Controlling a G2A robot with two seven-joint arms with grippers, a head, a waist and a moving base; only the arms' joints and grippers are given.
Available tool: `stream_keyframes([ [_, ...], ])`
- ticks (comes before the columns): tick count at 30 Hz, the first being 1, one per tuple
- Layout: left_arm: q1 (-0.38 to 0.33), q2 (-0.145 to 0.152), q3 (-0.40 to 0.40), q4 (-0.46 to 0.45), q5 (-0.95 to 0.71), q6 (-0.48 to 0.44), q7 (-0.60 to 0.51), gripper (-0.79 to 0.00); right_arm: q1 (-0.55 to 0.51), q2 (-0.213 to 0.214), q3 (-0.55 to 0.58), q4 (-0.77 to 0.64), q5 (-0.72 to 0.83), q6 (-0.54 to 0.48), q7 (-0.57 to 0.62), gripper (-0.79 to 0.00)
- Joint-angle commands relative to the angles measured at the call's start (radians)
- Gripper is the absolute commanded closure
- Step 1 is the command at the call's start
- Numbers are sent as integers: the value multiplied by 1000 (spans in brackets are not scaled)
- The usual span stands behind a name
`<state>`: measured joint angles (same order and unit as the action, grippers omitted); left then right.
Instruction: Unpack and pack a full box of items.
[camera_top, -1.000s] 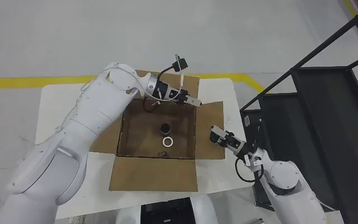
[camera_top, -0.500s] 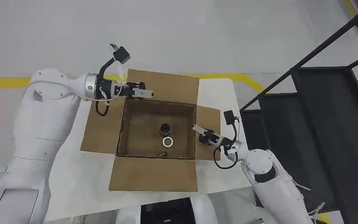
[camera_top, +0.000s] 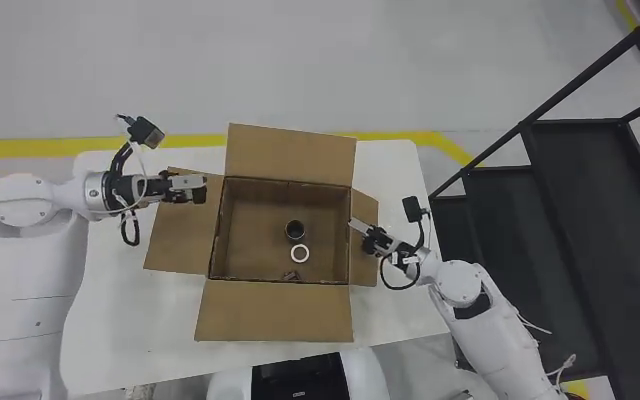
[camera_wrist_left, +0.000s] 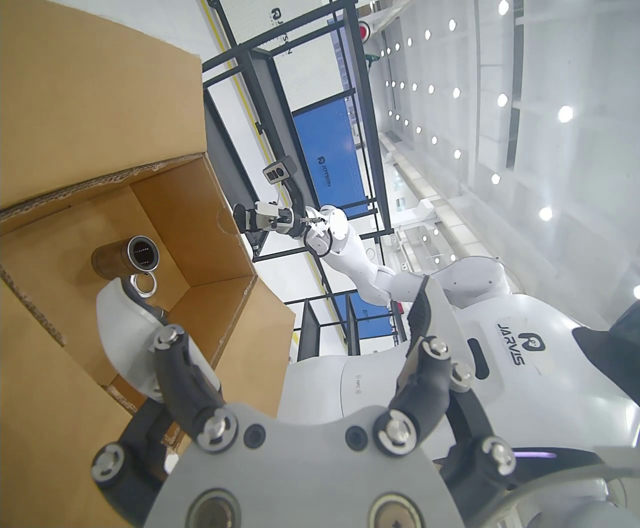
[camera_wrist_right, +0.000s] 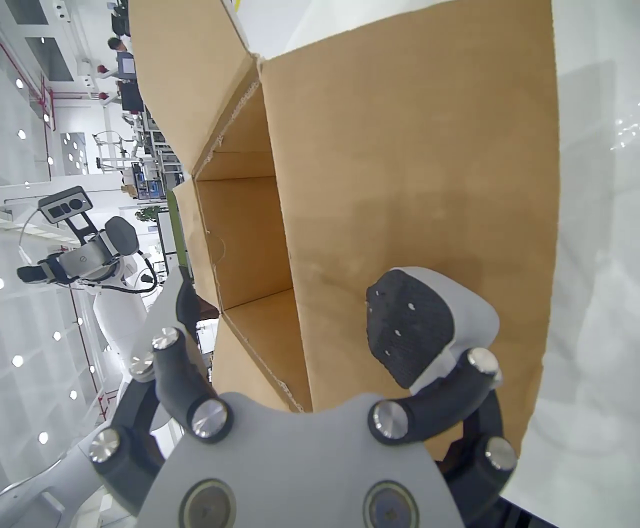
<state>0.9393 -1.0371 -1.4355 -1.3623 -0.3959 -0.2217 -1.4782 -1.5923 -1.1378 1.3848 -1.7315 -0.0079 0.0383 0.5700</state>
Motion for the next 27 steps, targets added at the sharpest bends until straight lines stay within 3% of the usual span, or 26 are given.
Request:
stream_keyframes([
  [1,18,6,-18,10,-12,-3,-5,-785,8,0,-6,3,4,0,7,-785],
  [7,69,17,-57,33,-89,-4,-25,-785,24,3,21,-75,24,-64,27,-785],
  [12,101,21,-75,63,-168,-22,-41,-785,62,11,10,-195,-66,-26,103,-785],
  [17,118,23,-73,96,-220,-35,-58,-785,183,5,-134,-216,-229,76,184,-785],
  [21,125,31,-83,150,-279,-48,-58,-785,332,-17,-321,-127,-414,207,215,-785],
  [27,128,35,-85,170,-310,-42,-58,-785,488,-64,-501,5,-502,349,194,-785],
])
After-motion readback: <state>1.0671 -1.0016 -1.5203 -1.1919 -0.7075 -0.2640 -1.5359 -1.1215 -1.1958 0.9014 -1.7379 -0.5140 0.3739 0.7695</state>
